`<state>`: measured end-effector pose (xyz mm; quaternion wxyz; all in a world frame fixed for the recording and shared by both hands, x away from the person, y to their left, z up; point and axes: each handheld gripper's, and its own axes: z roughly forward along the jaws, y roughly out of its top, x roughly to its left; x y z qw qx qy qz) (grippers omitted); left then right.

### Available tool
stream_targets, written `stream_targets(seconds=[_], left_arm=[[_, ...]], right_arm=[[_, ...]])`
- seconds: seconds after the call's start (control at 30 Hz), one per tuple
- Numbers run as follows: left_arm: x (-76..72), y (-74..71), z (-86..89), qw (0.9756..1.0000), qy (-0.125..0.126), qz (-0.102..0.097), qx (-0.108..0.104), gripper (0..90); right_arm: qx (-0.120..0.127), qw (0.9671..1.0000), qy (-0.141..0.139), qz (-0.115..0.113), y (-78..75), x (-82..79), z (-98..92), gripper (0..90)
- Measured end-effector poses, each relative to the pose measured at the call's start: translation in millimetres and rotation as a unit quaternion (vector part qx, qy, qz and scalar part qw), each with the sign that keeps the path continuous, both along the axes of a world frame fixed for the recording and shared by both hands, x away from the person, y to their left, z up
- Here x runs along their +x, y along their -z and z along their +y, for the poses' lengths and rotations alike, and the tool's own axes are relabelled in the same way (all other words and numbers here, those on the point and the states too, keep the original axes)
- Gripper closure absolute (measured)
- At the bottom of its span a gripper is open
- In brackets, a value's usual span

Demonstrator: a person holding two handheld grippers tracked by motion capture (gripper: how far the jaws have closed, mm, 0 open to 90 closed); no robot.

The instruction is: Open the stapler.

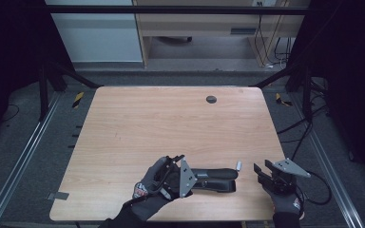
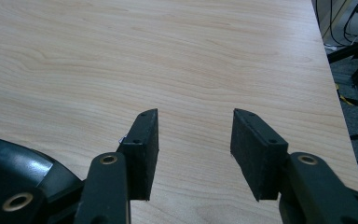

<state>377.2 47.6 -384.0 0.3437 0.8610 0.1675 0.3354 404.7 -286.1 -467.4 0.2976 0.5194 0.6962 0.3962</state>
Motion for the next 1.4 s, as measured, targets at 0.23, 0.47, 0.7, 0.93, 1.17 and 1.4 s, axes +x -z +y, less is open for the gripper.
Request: stream_targets(seconds=[0.23,0.47,0.7,0.93,1.17,1.4], left_arm=[[-2.0,-0.2,-17.6,0.9998,0.014,-0.002,0.017,31.1],[-3.4,5.7,-30.5,0.9993,0.017,-0.006,0.033,31.0],[-4.6,16.0,-47.3,0.9984,0.025,-0.008,0.049,30.9],[-5.4,20.3,-57.3,0.9976,0.03,-0.014,0.06,30.7],[-6.1,24.5,-68.6,0.9963,0.036,-0.022,0.075,30.5],[-5.8,29.4,-80.5,0.9941,0.041,-0.032,0.095,29.7]], right_arm=[[-0.003,1.0,-0.001,0.001,0.5,0.8,0.3,53.2],[-0.001,1.0,-0.002,0.003,0.8,1.1,-0.8,55.3],[-0.005,0.9999,-0.008,0.005,1.2,0.9,0.5,57.7],[-0.009,0.9999,-0.011,0.002,1.6,1.3,-0.2,59.8],[-0.004,0.9999,-0.009,0.004,1.1,0.8,-0.3,61.2],[-0.001,0.9999,-0.01,0.003,0.6,0.3,-1.0,62.7]])
